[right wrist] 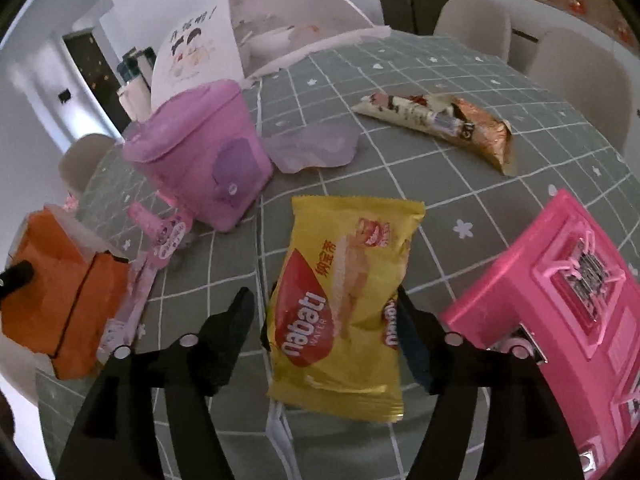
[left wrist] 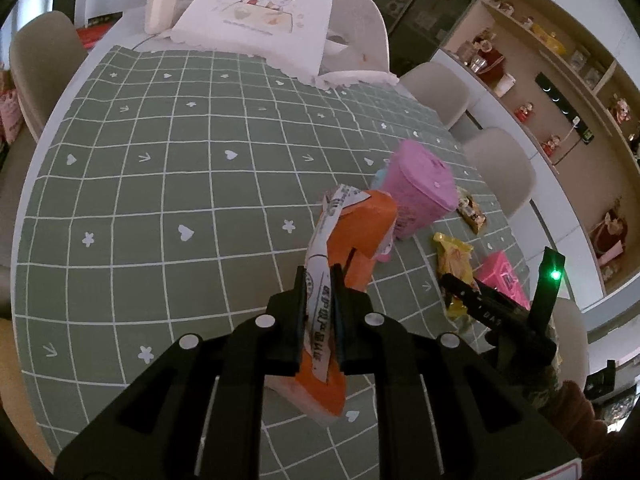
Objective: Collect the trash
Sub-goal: 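Grasp the yellow Nabati wafer pack with the right tool while the left tool holds the orange bag, then carry the orange bag and wafer pack to the bin, releasing the bag from the left tool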
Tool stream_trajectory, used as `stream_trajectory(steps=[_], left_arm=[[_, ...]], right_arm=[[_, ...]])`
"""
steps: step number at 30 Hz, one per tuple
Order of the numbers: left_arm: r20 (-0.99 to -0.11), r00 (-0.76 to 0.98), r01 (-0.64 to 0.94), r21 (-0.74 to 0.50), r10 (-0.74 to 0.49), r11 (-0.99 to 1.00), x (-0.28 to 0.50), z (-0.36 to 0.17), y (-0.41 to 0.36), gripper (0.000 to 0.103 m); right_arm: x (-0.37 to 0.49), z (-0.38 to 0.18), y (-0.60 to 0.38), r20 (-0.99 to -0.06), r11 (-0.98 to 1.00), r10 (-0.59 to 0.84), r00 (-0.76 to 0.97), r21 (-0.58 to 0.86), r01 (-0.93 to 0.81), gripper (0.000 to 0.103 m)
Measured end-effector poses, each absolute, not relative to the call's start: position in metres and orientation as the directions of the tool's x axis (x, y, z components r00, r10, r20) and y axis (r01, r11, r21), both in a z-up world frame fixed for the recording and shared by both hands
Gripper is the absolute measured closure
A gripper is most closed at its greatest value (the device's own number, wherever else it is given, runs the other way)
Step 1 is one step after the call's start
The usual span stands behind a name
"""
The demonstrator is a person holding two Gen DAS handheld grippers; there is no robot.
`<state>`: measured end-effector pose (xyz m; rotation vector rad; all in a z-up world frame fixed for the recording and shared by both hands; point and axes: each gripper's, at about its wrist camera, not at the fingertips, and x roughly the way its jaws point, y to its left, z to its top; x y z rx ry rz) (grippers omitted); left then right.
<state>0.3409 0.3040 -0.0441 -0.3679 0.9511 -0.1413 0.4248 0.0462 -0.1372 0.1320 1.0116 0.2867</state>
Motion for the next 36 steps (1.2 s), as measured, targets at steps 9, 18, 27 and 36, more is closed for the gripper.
stream_trajectory(steps=[9, 18, 27, 36], left_arm=[[-0.749, 0.594, 0.002, -0.363, -0.293, 0.932, 0.333, -0.032, 0.291, 0.095], [-0.691, 0.638, 0.082, -0.378, -0.340, 0.922, 0.322, 0.004, 0.253, 0.095], [-0.630, 0.599, 0.278, -0.415, -0.494, 0.866, 0.327, 0.025, 0.148, 0.095], [-0.607, 0.455, 0.483, -0.446, -0.651, 0.753, 0.324, 0.028, 0.009, 0.095]], right_arm=[[0.432, -0.122, 0.032, -0.823, 0.951, 0.309, 0.476, 0.257, -0.174, 0.089], [0.390, -0.068, 0.009, -0.751, 0.948, 0.311, 0.582, 0.200, -0.248, 0.094], [0.330, -0.022, -0.078, -0.693, 0.978, 0.210, 0.690, 0.161, -0.136, 0.094], [0.258, -0.001, -0.190, -0.659, 0.993, 0.030, 0.751, 0.106, 0.054, 0.094]])
